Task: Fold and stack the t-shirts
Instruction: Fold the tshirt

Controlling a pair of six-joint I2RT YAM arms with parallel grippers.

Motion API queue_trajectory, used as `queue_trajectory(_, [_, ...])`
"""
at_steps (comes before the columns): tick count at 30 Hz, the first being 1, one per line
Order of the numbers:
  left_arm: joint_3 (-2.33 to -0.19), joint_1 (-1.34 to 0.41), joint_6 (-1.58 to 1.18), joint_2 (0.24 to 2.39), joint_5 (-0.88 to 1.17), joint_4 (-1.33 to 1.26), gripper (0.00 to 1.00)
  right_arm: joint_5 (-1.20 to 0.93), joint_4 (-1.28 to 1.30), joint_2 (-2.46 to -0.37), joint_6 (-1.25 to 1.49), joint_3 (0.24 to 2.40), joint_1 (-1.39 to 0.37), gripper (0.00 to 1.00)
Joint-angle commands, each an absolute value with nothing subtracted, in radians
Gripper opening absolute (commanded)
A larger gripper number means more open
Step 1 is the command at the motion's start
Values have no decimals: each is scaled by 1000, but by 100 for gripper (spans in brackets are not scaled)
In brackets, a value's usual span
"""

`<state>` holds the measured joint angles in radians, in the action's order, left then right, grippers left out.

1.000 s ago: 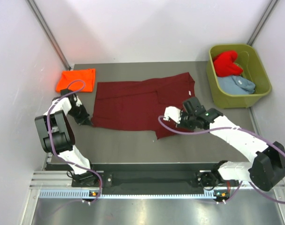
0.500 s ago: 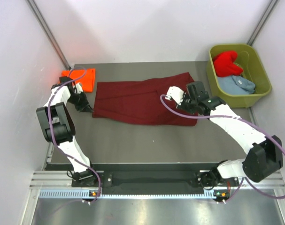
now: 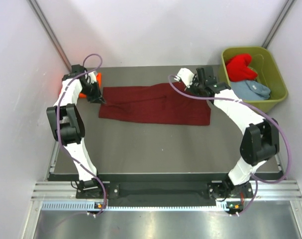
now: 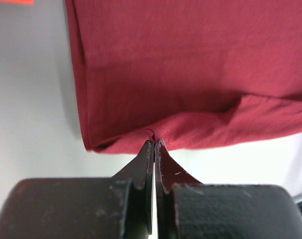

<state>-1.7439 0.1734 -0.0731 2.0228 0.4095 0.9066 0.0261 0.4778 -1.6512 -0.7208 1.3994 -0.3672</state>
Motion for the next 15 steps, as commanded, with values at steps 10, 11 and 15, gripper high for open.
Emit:
queue_trajectory(10, [-1960, 186, -54, 2158, 396, 942, 0, 87, 423, -1902, -727, 1727, -333, 0])
queue_trajectory(11, [-1967, 184, -55, 2167, 393, 942, 0, 97, 425, -1917, -727, 1741, -330, 0])
queue_trajectory(15, [-1977, 184, -67, 2195, 377, 928, 0, 106, 439, -1986, -735, 1798, -314, 0])
